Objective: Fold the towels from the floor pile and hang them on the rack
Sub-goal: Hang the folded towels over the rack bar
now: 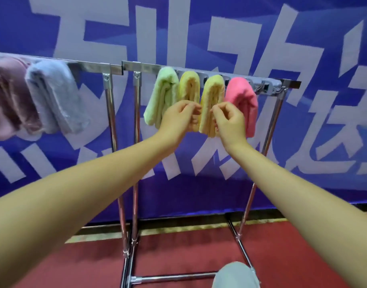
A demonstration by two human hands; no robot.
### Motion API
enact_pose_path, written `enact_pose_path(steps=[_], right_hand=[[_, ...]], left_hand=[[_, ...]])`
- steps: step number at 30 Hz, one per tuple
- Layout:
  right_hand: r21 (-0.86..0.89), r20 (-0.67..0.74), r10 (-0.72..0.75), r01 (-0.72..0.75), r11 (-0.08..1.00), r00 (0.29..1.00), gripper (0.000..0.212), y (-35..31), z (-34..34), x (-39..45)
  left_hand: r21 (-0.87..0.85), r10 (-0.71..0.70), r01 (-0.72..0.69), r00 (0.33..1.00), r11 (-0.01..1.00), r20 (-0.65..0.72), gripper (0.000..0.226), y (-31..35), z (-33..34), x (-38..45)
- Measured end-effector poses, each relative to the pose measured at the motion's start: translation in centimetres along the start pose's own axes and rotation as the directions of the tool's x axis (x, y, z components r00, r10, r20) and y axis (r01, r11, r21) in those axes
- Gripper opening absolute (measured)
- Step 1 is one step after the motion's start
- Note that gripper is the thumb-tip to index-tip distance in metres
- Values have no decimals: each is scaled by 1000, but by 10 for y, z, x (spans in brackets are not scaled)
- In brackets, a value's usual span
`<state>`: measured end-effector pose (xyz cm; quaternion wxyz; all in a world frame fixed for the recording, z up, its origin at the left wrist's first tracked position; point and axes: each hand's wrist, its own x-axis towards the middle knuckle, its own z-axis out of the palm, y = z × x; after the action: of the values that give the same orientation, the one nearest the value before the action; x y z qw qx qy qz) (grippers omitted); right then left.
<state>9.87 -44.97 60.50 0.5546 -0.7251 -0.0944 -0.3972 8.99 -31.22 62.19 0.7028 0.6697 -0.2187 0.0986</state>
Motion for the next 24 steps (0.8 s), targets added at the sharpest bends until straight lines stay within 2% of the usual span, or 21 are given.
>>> enact_pose_path(steps=[5,8,10,13,16,19,21,24], right_hand=[[-57,141,255,-249,967,957,16,40,65,-93],[-84,296,404,-398,914,865,18,62,101,-162],[-137,390,481,-467,873,785,18,80,121,-209],[-261,488,571,-514,817,660,17,116,139,-276],[-386,509,692,-582,716,513,19,154,146,-344],[-492,439,832,-684,539,339,23,194,144,-404],[-551,375,887,-705,447,269,34,218,141,-437],[-615,296,943,-724,312,154,35,246,141,-475]], left_hand=[[268,-86,109,991,957,-98,29,-36,-89,-78],[351,-175,206,978,913,-118,31,-77,-139,-126],[338,-282,324,945,884,-169,33,-115,-167,-157],[282,-468,532,843,798,-267,34,-178,-197,-200],[183,-627,708,694,682,-354,36,-245,-218,-247],[175,-708,806,583,565,-399,37,-303,-231,-287],[204,-751,846,531,492,-392,34,-334,-234,-302],[169,-829,910,415,379,-375,19,-381,-241,-322]])
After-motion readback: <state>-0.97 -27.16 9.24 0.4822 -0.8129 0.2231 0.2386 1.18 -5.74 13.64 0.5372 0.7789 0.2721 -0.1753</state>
